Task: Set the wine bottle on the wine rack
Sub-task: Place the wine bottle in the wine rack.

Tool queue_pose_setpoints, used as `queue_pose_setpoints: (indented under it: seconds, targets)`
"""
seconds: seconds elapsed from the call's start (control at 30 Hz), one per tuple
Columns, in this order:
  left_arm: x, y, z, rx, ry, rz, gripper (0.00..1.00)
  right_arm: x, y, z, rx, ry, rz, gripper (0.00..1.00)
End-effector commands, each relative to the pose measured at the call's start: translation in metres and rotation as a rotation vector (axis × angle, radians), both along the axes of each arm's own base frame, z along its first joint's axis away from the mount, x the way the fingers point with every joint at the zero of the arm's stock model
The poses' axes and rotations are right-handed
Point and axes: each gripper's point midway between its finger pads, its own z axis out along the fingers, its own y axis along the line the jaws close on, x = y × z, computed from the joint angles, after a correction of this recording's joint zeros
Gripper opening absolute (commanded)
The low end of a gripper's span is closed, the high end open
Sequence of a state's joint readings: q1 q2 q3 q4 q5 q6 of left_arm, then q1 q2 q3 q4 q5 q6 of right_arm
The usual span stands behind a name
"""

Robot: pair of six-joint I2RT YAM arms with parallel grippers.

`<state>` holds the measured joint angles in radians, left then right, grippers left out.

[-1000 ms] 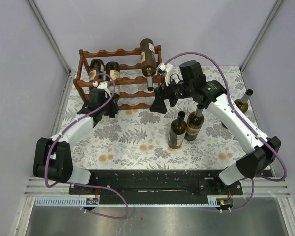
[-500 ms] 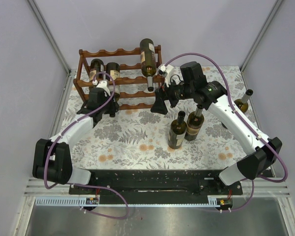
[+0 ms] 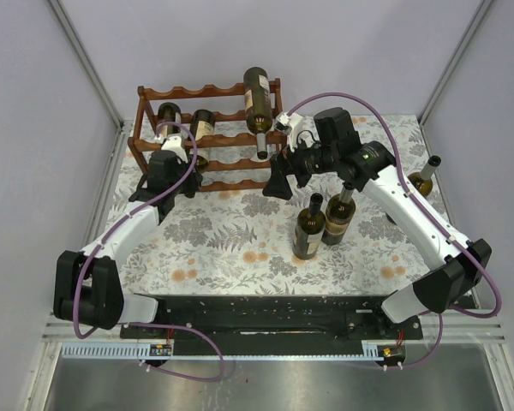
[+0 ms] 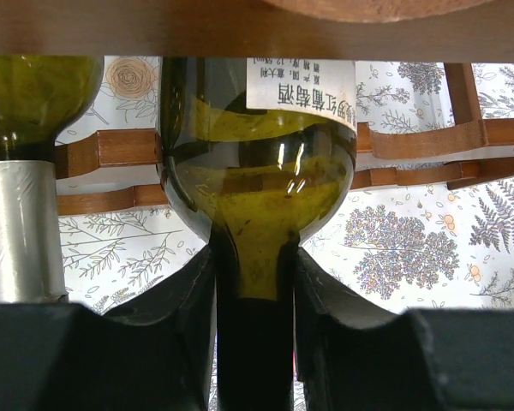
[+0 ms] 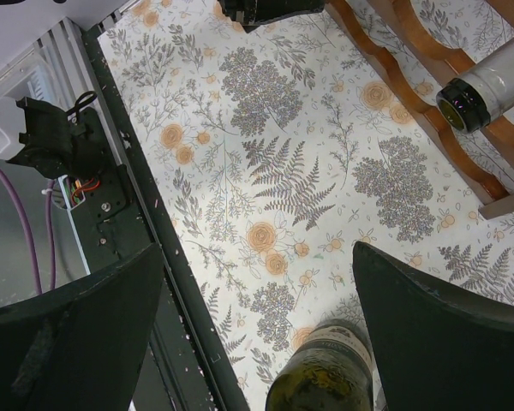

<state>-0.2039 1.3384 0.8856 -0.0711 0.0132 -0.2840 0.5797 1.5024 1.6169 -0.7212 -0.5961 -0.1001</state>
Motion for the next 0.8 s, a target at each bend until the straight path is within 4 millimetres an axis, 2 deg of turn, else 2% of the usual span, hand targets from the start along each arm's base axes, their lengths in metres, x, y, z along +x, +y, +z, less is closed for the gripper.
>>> queue_pose_setpoints:
  seconds: [0.0,0.03,0.1,0.2,0.37,0.6,0.77]
  targets:
    - [0.018,-0.005,0.034,-0.016,-0.139,-0.012,0.05,-0.003,-0.003,0.021,0.045,-0.070,0.015,0.99]
    - [0.017,-0.005,0.033,-0.018,-0.137,-0.012,0.07,-0.003,-0.003,0.020,0.043,-0.071,0.017,0.99]
    - [0.016,-0.005,0.033,-0.039,-0.132,0.001,0.00,-0.003,-0.003,0.021,0.047,-0.070,0.017,0.99]
    - [0.014,-0.007,0.031,-0.064,-0.136,0.017,0.00,-0.003,-0.002,0.020,0.046,-0.064,0.018,0.99]
    - [0.018,-0.012,0.037,0.012,-0.216,0.030,0.00,-0.001,-0.001,0.019,0.042,-0.063,0.018,0.99]
    - [0.024,-0.004,0.038,0.067,-0.299,0.091,0.00,-0.001,-0.004,0.018,0.036,-0.064,0.015,0.99]
    - [0.026,-0.006,0.043,0.043,-0.308,0.103,0.00,0.000,-0.004,0.015,0.031,-0.062,0.015,0.99]
